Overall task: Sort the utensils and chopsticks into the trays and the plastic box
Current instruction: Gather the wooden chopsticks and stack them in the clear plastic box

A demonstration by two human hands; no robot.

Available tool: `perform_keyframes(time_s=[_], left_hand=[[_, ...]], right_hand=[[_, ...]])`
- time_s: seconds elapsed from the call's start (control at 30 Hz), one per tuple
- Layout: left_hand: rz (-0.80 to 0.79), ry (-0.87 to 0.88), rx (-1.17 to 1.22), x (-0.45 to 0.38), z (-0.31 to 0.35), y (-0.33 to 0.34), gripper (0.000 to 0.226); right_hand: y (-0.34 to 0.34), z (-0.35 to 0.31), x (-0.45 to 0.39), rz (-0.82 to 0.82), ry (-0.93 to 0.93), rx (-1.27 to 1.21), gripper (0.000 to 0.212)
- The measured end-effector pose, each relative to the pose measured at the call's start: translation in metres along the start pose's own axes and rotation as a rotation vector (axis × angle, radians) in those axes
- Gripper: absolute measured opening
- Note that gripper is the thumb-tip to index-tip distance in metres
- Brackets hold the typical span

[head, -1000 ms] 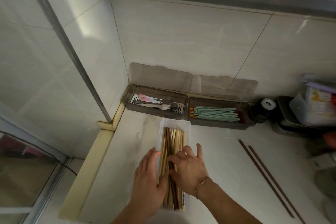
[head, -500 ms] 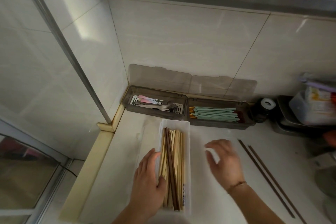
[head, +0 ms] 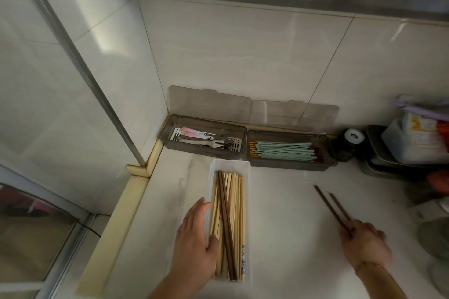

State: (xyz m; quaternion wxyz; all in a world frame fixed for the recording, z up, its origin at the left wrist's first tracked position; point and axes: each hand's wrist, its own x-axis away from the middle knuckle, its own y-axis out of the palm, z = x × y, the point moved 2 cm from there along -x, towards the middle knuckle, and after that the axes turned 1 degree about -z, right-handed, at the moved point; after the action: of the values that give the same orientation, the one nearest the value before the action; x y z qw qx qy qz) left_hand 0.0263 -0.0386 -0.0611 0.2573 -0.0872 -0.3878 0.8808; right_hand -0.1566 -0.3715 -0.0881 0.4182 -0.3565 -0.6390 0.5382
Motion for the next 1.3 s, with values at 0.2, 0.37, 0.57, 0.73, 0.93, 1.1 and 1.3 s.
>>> perform_keyframes(time_s=[0.2,0.37,0.57,0.73,0.93,1.1,1.3], left_hand=[[0.000,-0.004,0.013,0.000,0.001,-0.001,0.074],[0.000,-0.005,-0.001,-0.001,0.000,0.000,0.077],[0.002,-0.009,-0.005,0.000,-0.002,0.002,0.077],[0.013,-0.007,0.014,-0.001,-0.001,0.000,0.076],[0.001,-0.003,0.002,-0.001,-0.002,0.001,0.073],[-0.001,-0.041,0.003,-0.003,-0.004,0.004,0.076],[0.004,-0.031,0.011,-0.002,-0.003,0.002,0.075]], right_hand=[[-0.003,-0.008,0.000,0.032,-0.047,-0.042,0.020],[-0.029,-0.044,0.010,0.079,-0.155,-0.560,0.023],[-0.071,-0.124,0.046,-0.064,-0.390,-0.983,0.032],[-0.078,-0.178,0.090,-0.086,-0.775,-0.855,0.043],[-0.043,-0.208,0.118,-0.272,-1.085,-0.502,0.044],[-0.019,-0.220,0.128,-0.198,-1.133,-0.163,0.046],[-0.006,-0.219,0.129,-0.140,-1.091,0.151,0.052]])
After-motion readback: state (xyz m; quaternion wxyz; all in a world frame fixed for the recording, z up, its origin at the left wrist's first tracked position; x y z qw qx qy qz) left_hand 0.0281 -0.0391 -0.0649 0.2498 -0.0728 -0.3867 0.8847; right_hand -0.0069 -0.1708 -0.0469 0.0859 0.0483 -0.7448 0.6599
